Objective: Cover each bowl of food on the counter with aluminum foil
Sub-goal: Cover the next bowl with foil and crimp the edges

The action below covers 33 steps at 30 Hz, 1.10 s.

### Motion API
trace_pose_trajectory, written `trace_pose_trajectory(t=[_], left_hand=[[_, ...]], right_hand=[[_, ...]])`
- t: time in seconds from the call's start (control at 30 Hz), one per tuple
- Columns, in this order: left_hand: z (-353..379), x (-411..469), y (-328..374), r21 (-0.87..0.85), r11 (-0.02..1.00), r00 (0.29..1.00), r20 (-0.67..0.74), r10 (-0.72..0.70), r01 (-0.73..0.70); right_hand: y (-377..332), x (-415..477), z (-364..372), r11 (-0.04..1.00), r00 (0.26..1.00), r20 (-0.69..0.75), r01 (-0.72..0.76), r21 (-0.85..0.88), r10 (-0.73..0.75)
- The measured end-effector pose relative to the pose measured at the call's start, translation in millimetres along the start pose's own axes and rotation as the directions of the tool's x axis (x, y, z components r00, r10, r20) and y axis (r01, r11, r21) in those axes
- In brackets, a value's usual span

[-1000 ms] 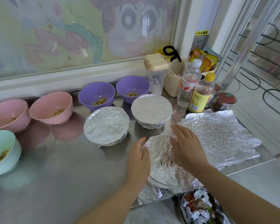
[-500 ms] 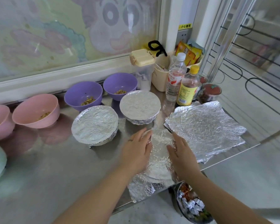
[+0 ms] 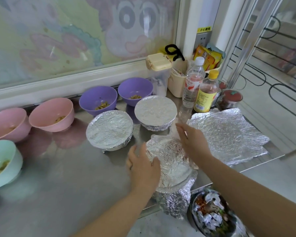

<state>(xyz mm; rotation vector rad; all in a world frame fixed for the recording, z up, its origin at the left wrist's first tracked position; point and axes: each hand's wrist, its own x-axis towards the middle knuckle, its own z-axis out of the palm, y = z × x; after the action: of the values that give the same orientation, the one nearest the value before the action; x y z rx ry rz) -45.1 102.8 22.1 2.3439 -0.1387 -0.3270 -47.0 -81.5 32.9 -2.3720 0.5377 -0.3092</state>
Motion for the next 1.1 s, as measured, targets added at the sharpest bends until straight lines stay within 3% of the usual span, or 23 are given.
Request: trace_pose_trajectory(t=[0.1,0.2,0.3,0.43,0.63,0.9,1.0,1.1], left_hand=[[-1,32,1,0.179,0.941,0.951,-0.066,0.301,-0.286],[1,69,-2,0.226,0.821,0.852,0.130,0.508,-0.524],[4,79,-13,0.292,0.716,0.773,0.286,0.567,-0.634],[3,69,-20,0.296,0.727,0.785,0.260,0.563,-0.619],[3,59,-18,0.264,0.812,0.853,0.207,0.479,-0.521],[9,44,-26,0.120,0.911,0.919,0.055,0.390,-0.393],[11,42,-28,-0.004,0.949,0.949,0.013,0.315,-0.315],[12,45,-34,-0.271,0.954,0.989,0.027,0.143,-0.131]], right_hand=[[-30,-33,4,0.995,0.993,-0.070,0.096,0.016,-0.094],[-43,-76,40,0.990,0.990,0.114,0.094,-0.106,-0.082],[-29,-96,65,0.935,0.990,0.137,0.091,-0.342,-0.046],[-8,-92,63,0.883,0.998,0.059,0.041,-0.469,-0.014],[-4,-86,49,0.919,0.991,0.060,-0.088,-0.385,0.120],[6,-69,39,0.955,0.958,-0.040,-0.280,0.095,0.285],[12,-64,34,0.867,0.927,0.028,-0.359,0.344,0.373],[19,-64,31,0.719,0.889,0.131,-0.434,0.543,0.439]])
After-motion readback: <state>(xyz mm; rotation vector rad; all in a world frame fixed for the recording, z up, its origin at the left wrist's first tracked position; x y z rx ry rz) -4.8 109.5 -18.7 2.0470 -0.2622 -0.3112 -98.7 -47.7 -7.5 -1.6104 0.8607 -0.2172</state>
